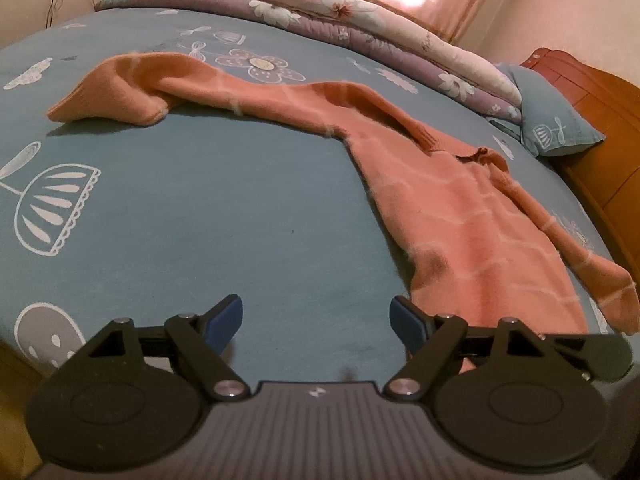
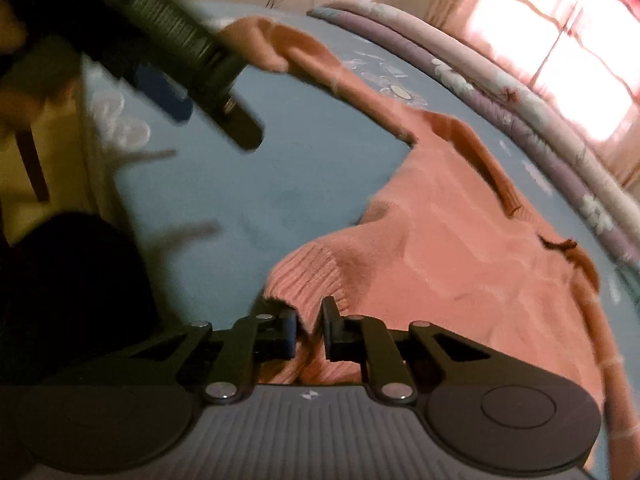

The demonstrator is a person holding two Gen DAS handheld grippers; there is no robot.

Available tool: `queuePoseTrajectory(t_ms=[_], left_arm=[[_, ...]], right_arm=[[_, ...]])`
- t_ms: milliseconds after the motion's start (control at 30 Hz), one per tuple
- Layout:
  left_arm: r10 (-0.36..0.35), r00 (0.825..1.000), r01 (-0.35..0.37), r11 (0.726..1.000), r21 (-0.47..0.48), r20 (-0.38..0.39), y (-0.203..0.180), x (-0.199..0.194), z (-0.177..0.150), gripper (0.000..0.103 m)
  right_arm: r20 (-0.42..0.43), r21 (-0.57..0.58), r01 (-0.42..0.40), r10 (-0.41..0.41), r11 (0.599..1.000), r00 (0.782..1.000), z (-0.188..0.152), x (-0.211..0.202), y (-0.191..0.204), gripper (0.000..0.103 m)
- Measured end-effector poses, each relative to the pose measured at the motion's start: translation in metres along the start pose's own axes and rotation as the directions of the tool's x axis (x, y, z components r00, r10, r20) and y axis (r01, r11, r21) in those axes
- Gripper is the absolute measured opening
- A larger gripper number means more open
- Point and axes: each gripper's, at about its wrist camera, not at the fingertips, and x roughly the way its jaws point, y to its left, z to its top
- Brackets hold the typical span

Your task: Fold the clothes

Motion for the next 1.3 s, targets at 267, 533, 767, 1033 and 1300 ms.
queuePoseTrajectory(t_ms=[267,533,767,1033,1300], left_arm=[[0.005,0.999,-0.004,0.999,-0.039,0.031,0.013,-0.005,-0.001,0.081],[-0.086,0.996,0.084,0.994,-0.066,-0.027,0.012,0.01,0.001,0.081],[-0.245,0.967,0.233,0.96,-0.153,-0.064,0.007,0.054,0.012,0.078],[-0.413,0.905,0.363,0.875,-0.32,-0.101,0.013,0.116,0.038,0.06],[-0.412,0.902,0.36,0.881,-0.307,-0.125,0.004,0.13,0.04,0.025]], right_arm=[[0.29,0.458,-0.467,0.37,0.756,0.883,0.009,-0.027,-0.091,0.038],[0.154,0.47,-0.403,0.376,0.785,0.914,-0.017,-0.012,-0.079,0.041],[0.207,0.438,-0.345,0.281,0.83,0.937,-0.018,-0.041,-0.09,0.044],[0.259,0.405,-0.251,0.153,0.879,0.954,-0.027,-0.073,-0.109,0.053],[0.219,0.479,-0.064,-0.048,0.876,0.975,-0.062,-0.083,-0.166,0.056]])
